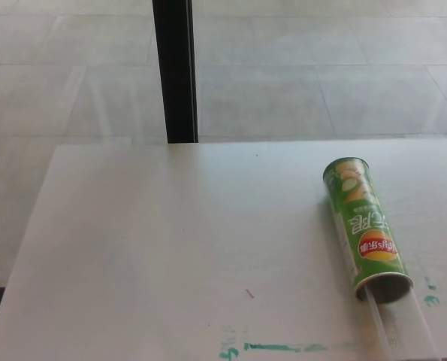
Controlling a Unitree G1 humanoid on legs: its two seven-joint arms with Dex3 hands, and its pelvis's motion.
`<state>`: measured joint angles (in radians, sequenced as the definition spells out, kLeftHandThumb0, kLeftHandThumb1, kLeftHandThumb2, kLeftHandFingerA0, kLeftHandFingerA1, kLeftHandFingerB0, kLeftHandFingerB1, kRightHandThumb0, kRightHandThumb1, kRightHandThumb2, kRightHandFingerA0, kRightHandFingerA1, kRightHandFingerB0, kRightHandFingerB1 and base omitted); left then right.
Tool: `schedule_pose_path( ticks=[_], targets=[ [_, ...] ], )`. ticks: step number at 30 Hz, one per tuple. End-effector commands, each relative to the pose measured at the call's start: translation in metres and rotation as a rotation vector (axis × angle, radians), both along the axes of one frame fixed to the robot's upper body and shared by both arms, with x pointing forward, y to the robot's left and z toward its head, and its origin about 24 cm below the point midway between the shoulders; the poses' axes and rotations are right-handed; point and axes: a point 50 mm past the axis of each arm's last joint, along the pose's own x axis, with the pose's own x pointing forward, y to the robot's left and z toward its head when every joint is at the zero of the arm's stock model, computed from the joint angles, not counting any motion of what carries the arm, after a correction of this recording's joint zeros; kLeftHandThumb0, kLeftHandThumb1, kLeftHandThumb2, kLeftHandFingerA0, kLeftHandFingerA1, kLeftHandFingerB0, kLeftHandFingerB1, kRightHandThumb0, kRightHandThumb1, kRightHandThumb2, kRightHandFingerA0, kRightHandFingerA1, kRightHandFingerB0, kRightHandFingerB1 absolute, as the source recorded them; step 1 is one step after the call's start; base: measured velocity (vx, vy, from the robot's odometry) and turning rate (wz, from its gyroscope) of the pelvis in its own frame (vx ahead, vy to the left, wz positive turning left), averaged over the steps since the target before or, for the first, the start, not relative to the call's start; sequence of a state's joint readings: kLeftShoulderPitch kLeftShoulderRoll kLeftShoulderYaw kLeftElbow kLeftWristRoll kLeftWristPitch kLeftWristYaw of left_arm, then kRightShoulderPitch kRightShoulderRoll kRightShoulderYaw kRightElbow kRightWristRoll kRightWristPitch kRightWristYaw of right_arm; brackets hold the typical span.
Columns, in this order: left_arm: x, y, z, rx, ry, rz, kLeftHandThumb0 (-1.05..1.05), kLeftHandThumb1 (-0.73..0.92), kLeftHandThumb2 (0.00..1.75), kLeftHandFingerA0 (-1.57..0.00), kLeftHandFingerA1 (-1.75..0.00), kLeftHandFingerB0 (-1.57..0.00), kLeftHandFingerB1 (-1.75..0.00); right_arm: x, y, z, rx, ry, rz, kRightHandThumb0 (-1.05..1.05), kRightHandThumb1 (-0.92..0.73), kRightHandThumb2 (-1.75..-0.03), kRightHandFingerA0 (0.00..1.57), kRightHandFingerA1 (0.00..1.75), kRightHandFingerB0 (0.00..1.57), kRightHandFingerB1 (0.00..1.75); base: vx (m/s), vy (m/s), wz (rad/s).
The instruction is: Use the right hand as a fist to push the chips tray inside its container kept in the middle of the desk
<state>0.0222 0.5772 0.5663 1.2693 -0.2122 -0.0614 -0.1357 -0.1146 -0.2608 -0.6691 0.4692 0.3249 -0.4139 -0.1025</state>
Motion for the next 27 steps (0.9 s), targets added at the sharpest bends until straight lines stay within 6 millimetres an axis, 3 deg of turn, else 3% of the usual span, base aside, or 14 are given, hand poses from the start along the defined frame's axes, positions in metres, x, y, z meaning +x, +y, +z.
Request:
schedule_pose_path(
  ticks=[1, 6, 7, 8, 10, 15, 16, 17, 18, 22, 23, 24, 27],
  targets=[
    [-0.003, 0.006, 0.006, 0.02, -0.002, 0.01, -0.8, 0.92, 0.68, -0.56, -0.7, -0.42, -0.49, -0.017, 0.093, 0.026, -0.199, -0.088, 0.488, -0.8, -0.87, -0.65, 0.8, 1.09, 0.51, 0.65, 0.0, 0.0, 0.0],
    [-0.005, 0.007, 0.007, 0.028, 0.014, -0.005, -0.81, 0.92, 0.71, -0.54, -0.66, -0.39, -0.48, -0.018, 0.112, 0.027, -0.183, -0.095, 0.588, -0.87, -0.81, -0.66, 0.83, 1.1, 0.54, 0.7, 0.0, 0.0, 0.0],
    [-0.005, 0.007, 0.007, 0.023, 0.003, 0.013, -0.78, 0.92, 0.68, -0.54, -0.66, -0.4, -0.47, -0.02, 0.119, 0.028, -0.195, -0.067, 0.658, -0.79, -0.61, -1.11, 0.87, 1.07, 0.58, 0.78, 0.0, 0.0, 0.0],
    [-0.005, 0.007, 0.007, 0.017, -0.005, 0.021, -0.78, 0.92, 0.68, -0.54, -0.68, -0.42, -0.49, -0.022, 0.122, 0.029, -0.228, -0.031, 0.69, -0.89, -0.83, -0.66, 0.83, 1.15, 0.57, 0.81, 0.0, 0.0, 0.0],
    [-0.007, 0.008, 0.007, 0.021, -0.002, 0.017, -0.78, 0.92, 0.69, -0.53, -0.67, -0.42, -0.49, -0.027, 0.125, 0.031, -0.291, 0.027, 0.774, -0.87, -0.86, -0.67, 0.79, 1.23, 0.53, 0.85, 0.0, 0.0, 0.0],
    [-0.005, 0.008, 0.007, 0.025, -0.001, 0.026, -0.8, 0.92, 0.68, -0.6, -0.74, -0.47, -0.49, -0.035, 0.127, 0.036, -0.514, 0.294, 1.065, -0.85, -0.76, -0.64, 0.91, 1.03, 0.71, 0.69, 0.0, 0.0, 0.0],
    [-0.005, 0.008, 0.007, 0.021, -0.007, 0.027, -0.74, 0.72, 1.11, -0.55, -0.75, -0.41, -0.6, -0.036, 0.127, 0.036, -0.518, 0.318, 1.081, -0.85, -0.74, -0.62, 0.94, 0.98, 0.74, 0.65, 0.0, 0.0, 0.0],
    [-0.004, 0.007, 0.007, 0.026, 0.0, 0.013, -0.77, 0.75, 1.13, -0.56, -0.74, -0.42, -0.6, -0.039, 0.128, 0.038, -0.547, 0.387, 1.117, -0.83, -0.7, -0.62, 0.99, 0.88, 0.77, 0.61, 0.0, 0.0, 0.0],
    [-0.003, 0.007, 0.007, 0.038, 0.018, -0.006, -0.78, 0.92, 0.72, -0.53, -0.71, -0.42, -0.5, -0.042, 0.129, 0.039, -0.593, 0.442, 1.146, -0.8, -0.69, -0.62, 0.98, 0.87, 0.77, 0.6, 0.0, 0.0, 0.0],
    [-0.003, 0.006, 0.007, 0.024, -0.004, -0.001, -0.79, 0.92, 0.73, -0.52, -0.7, -0.4, -0.5, -0.044, 0.132, 0.042, -0.699, 0.481, 1.194, -0.79, -0.69, -0.62, 1.0, 0.85, 0.78, 0.59, 0.0, 0.0, 0.0],
    [-0.003, 0.006, 0.007, 0.025, -0.006, 0.006, -0.76, 0.73, 1.11, -0.52, -0.71, -0.38, -0.59, -0.045, 0.133, 0.042, -0.74, 0.515, 1.218, -0.82, -0.7, -0.62, 1.0, 0.83, 0.76, 0.58, 0.0, 0.0, 0.0],
    [-0.003, 0.006, 0.007, 0.02, -0.015, 0.013, -0.8, 0.92, 0.7, -0.51, -0.67, -0.37, -0.48, -0.047, 0.134, 0.043, -0.761, 0.546, 1.237, -0.81, -0.68, -0.61, 1.0, 0.81, 0.75, 0.57, 0.0, 0.0, 0.0],
    [-0.004, 0.008, 0.008, 0.024, -0.015, 0.023, -0.78, 0.92, 0.68, -0.56, -0.69, -0.43, -0.49, -0.051, 0.137, 0.047, -0.808, 0.607, 1.265, -0.79, -0.65, -0.6, 0.98, 0.75, 0.75, 0.56, 0.0, 0.0, 0.0]
  ],
)
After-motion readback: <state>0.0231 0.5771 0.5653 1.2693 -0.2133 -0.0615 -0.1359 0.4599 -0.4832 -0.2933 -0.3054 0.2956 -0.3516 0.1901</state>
